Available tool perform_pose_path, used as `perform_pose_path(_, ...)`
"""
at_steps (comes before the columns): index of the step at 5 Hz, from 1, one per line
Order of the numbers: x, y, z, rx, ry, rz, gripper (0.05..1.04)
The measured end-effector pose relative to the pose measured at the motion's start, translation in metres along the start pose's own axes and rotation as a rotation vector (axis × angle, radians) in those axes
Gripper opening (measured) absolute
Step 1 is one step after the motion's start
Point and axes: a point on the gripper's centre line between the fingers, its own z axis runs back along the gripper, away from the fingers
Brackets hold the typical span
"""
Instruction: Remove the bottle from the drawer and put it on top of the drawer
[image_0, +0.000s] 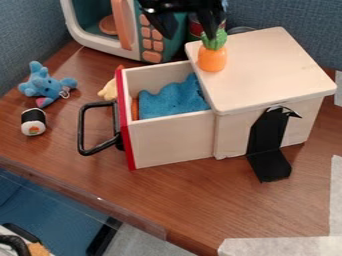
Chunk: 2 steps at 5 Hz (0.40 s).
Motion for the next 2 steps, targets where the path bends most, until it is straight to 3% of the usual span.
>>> perform_pose_path(1, -0.015, 0.02, 0.034, 0.066, 0.109, -0.049, 1.001)
perform_pose_path(2, -0.038, 0.053, 0.045, 0.11, 0.213, 0.002, 1.001)
